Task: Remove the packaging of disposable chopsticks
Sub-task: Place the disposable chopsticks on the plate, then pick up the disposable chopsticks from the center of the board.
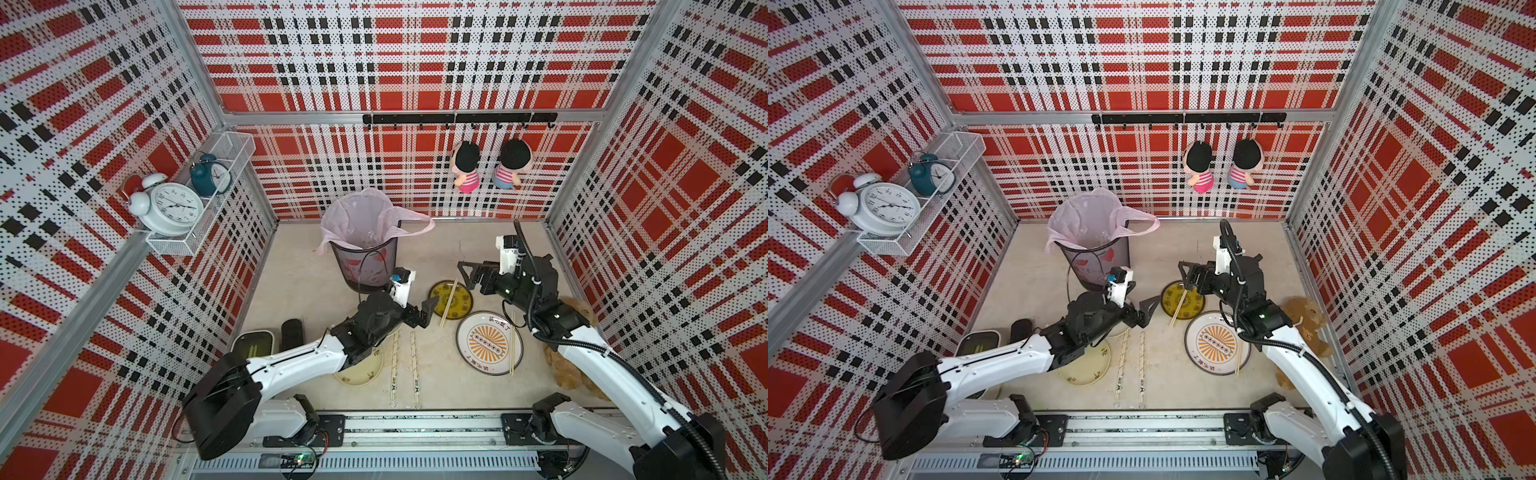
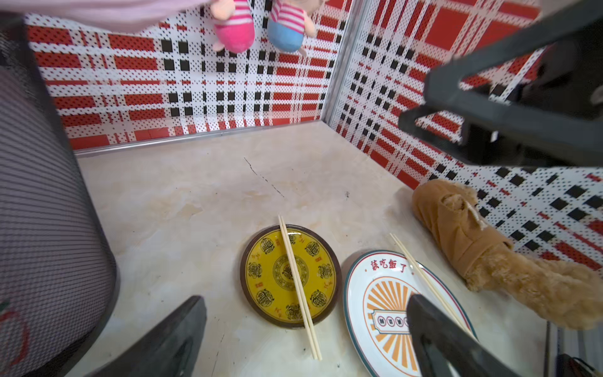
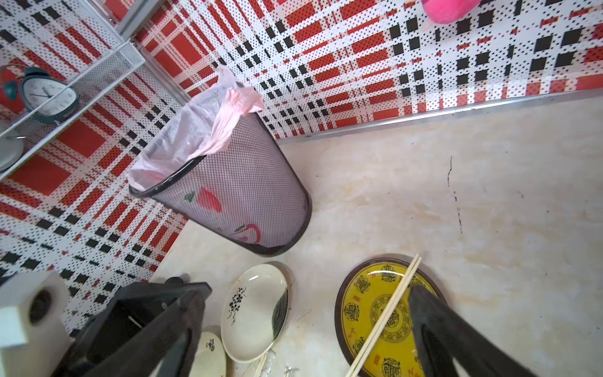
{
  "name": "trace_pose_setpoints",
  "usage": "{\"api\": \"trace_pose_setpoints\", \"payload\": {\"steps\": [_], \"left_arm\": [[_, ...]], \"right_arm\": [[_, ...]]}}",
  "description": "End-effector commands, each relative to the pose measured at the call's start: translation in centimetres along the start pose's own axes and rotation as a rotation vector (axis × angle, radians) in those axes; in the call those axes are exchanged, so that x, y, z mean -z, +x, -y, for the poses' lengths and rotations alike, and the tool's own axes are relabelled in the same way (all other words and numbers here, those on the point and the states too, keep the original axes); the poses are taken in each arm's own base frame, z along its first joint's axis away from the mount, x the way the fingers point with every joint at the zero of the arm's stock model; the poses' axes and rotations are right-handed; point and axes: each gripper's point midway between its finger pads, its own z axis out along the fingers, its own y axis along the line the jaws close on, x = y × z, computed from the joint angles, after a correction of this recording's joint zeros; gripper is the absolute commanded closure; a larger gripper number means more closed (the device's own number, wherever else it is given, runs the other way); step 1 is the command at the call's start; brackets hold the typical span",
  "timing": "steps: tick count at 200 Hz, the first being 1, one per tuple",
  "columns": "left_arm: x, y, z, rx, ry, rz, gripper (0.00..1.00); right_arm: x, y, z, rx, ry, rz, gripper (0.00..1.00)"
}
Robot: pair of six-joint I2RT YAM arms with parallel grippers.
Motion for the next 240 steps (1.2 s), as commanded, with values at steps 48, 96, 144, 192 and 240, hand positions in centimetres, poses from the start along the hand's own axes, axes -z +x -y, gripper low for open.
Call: {"api": "trace_pose_setpoints", "payload": {"steps": [48,96,144,192,240], "left_arm": [[6.7,1.3,-1.2,0.133,0.063,0.141,0.02],[8.0,3.6,-3.1,0.231,0.009,0.182,0.02],[8.1,6.2,-3.0,0.235,0.020,0.136,0.01],[8.2,7.5,-2.2,0.242,0.040,0.117,0.02],[8.5,8.3,-3.2,0.257,-0.003,0.109,0.02]], "right_arm": [[-1.9,5.5,-2.5,0.099,-0.028,-0.066,0.02],[-1.9,10.6,-3.2,0.222,0.026,-0.072,0.03],[-0.9,17.1,-3.6,0.273,0.064,-0.150,0.10],[-1.2,23.0,-4.7,0.317,0.061,-0.248,0.18],[-1.7,27.2,-6.7,0.304,0.027,-0.342,0.42]]}}
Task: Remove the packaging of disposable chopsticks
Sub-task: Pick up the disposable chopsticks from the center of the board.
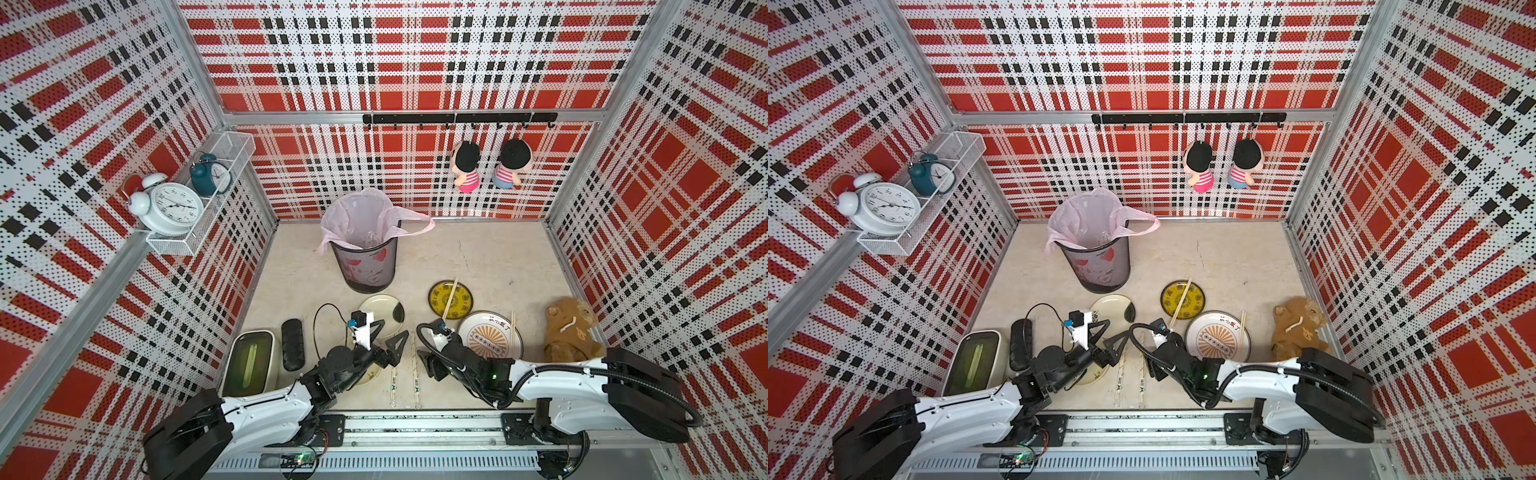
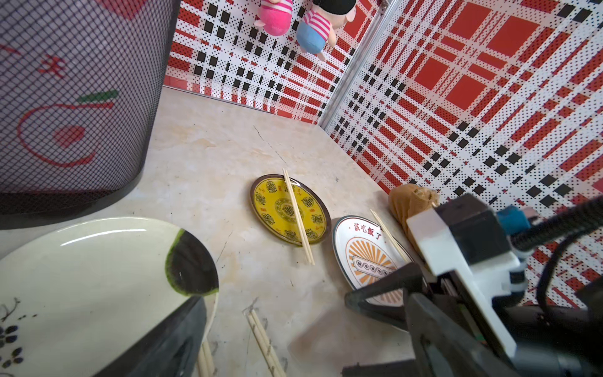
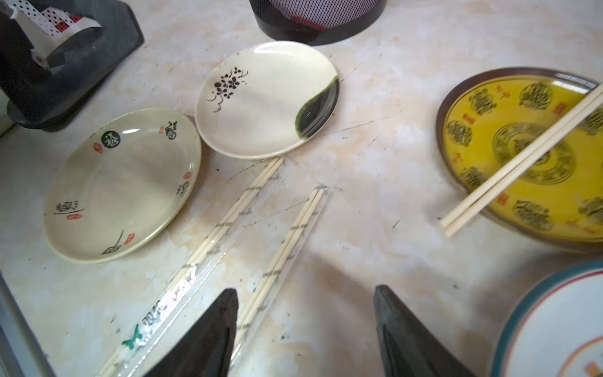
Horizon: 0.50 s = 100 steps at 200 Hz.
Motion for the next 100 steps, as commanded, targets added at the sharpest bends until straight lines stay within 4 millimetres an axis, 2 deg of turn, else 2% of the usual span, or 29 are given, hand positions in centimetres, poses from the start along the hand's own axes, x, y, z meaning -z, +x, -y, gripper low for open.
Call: {"api": "trace_pose_setpoints", "payload": {"steps": [1,14,57,73,100], "left_arm": [[0.4,-0.2,-0.4,0.017,-0.013,0.024,0.01],[0.3,0.0,-0.3,0.014,-0.009,0.010,0.02],[0.1,0.7,-0.7,0.004,-0.024,-0.012,0.01],[0.1,0.9,-0.7,0.002,-0.024,-0.020,0.01],[0.0,1.0,-0.7,-0.001,-0.024,-0.024,0.01]], "right_arm": [[-0.7,-0.2,-1.4,-0.063,-0.017,0.013,0.43],[-1.1,0.6,-2.0,-0.067,-0.019,-0.015,0.47],[-2.1,2.7,-3.3,-0.066,0.017,-0.076,0.49],[-2.5,3.5,-3.0,-0.074,0.050,-0.099,0.54],[-2.8,4.5,-1.2,-0.072,0.161,-0.128,0.63]]}}
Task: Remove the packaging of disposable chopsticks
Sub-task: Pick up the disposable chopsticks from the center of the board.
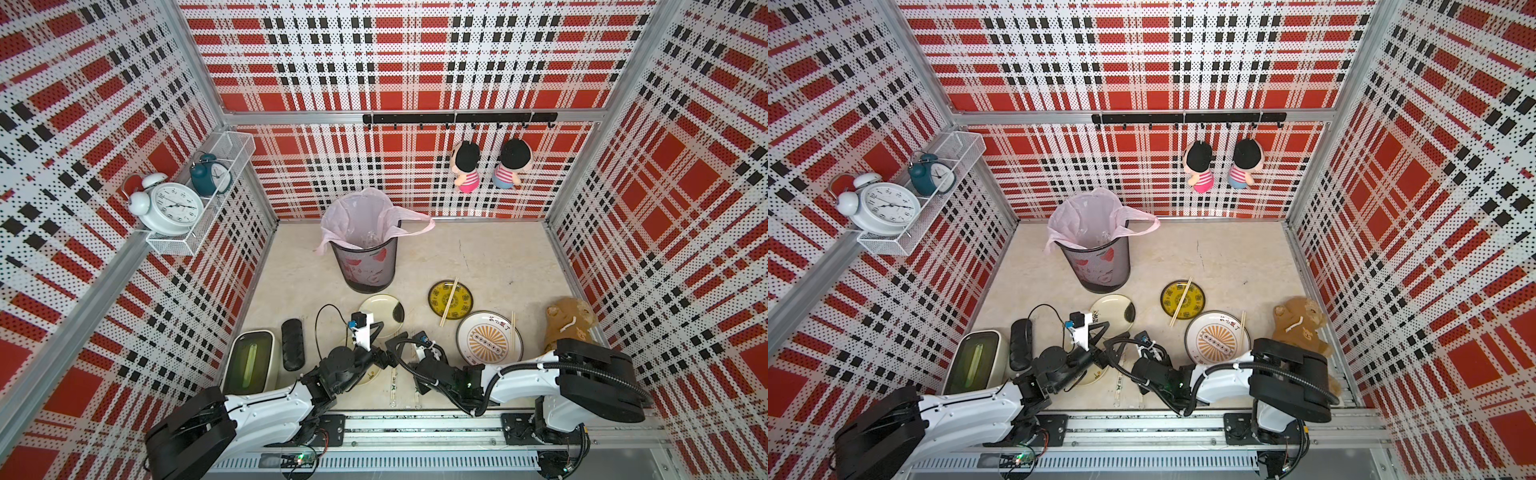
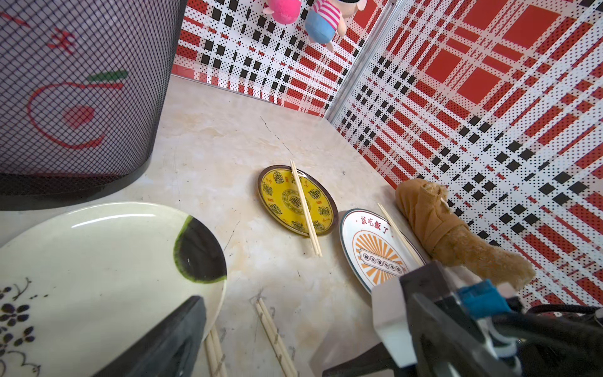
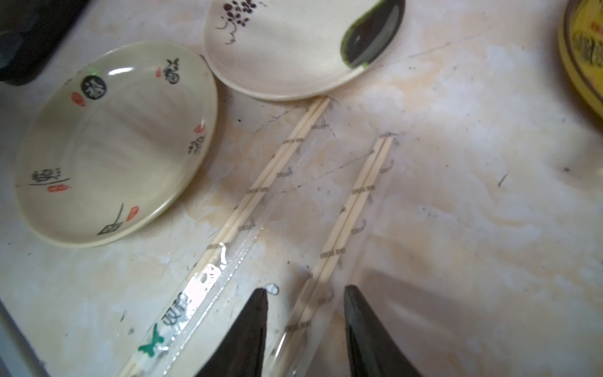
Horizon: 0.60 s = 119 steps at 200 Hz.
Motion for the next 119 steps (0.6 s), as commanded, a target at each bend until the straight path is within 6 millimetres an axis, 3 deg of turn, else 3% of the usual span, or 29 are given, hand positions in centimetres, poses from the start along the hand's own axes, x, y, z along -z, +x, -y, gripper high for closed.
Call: {"api": "trace_pose_setpoints", "payload": {"steps": [1,42,79,100,119], "left_arm": [[0.0,0.1,-0.1,-0.006,-0.003,0.003,0.01],[0.1,0.1,0.3,-0.001,0.012,0.001,0.01],[-0.2,0.5,0.5,-0.001,0.021,-0.009,0.01],[-0.5,0.8,0.8,-0.004,0.030,-0.023,0.01],[-0.8,1.1,1.1,-0.007,0.037,-0.033,0.01]], "right_arm": [[-0.2,0.6,2.0,-0.031,0.119,-0.010,0.64],[-0.2,0.3,4.2,-0.042,0.188,0.000,0.72],[-1.2,-0.9,5.6,-0.074,0.140,-0.002,0.75],[-1.1,-2.5,5.3,-0.060,0.108,0.037,0.75],[-0.4,-3.7,4.3,-0.068,0.056,0.066,0.69]]}}
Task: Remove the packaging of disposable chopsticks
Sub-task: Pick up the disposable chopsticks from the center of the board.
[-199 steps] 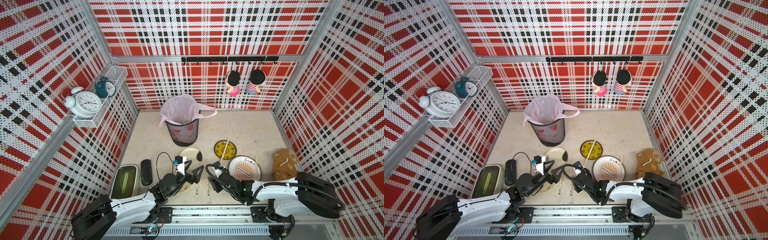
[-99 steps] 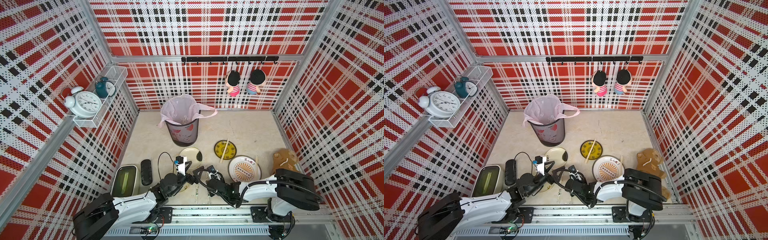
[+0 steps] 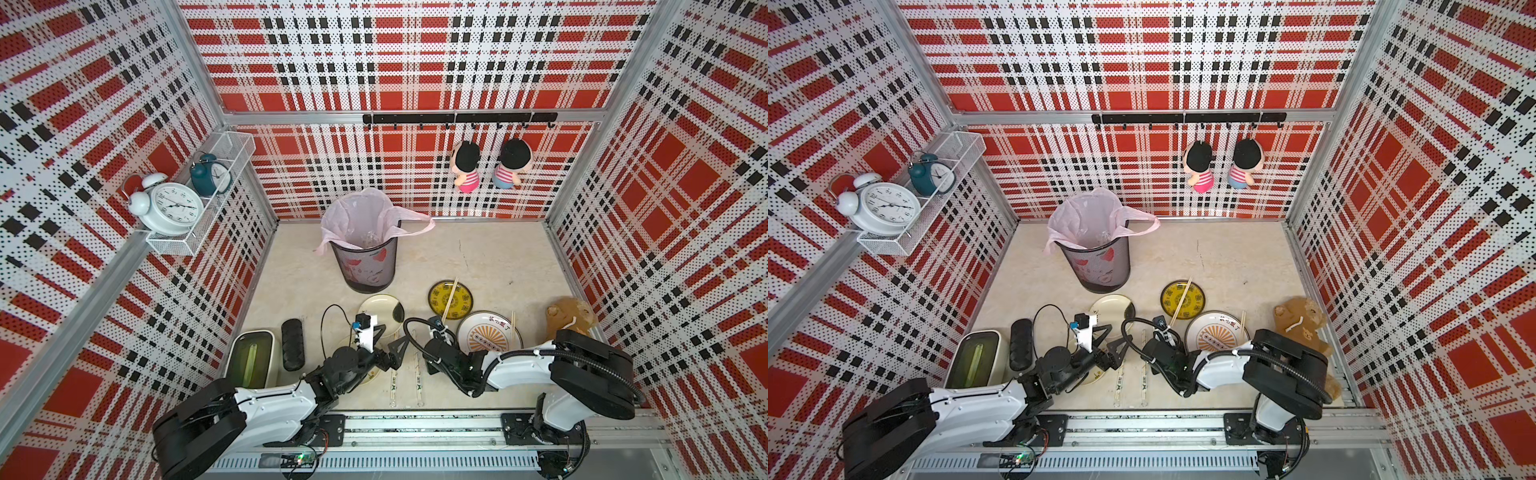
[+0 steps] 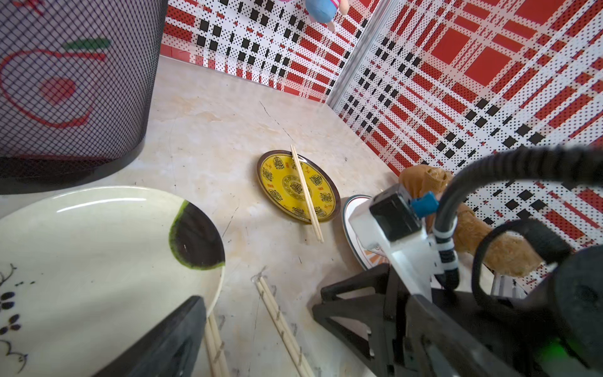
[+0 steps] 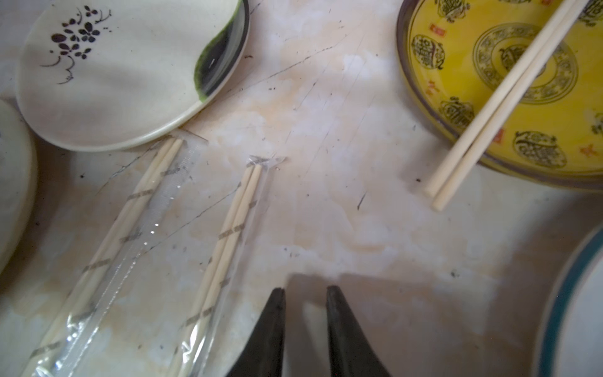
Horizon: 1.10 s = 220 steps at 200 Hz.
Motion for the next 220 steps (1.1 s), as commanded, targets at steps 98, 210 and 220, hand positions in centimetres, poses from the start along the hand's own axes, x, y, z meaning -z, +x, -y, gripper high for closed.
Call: {"api": "trace_pose_setpoints", "payload": {"steps": [98,210,220], "left_arm": [[0.4,-0.9,0.2,0.030,0.005,0.052,0.01],[-0.1,-0.5,0.5,0.024,0.019,0.035,0.02],[-0.1,-0.4,0.6,0.026,0.026,0.031,0.02]], "right_arm": [[0.8,3.1,-2.4,-0.002,0.005,-0.052,0.61],[0.1,2.0,-0.9,-0.038,-0.033,-0.075,0.66],[0.4,2.4,-0.8,-0.052,-0.039,-0.088,0.64]]}}
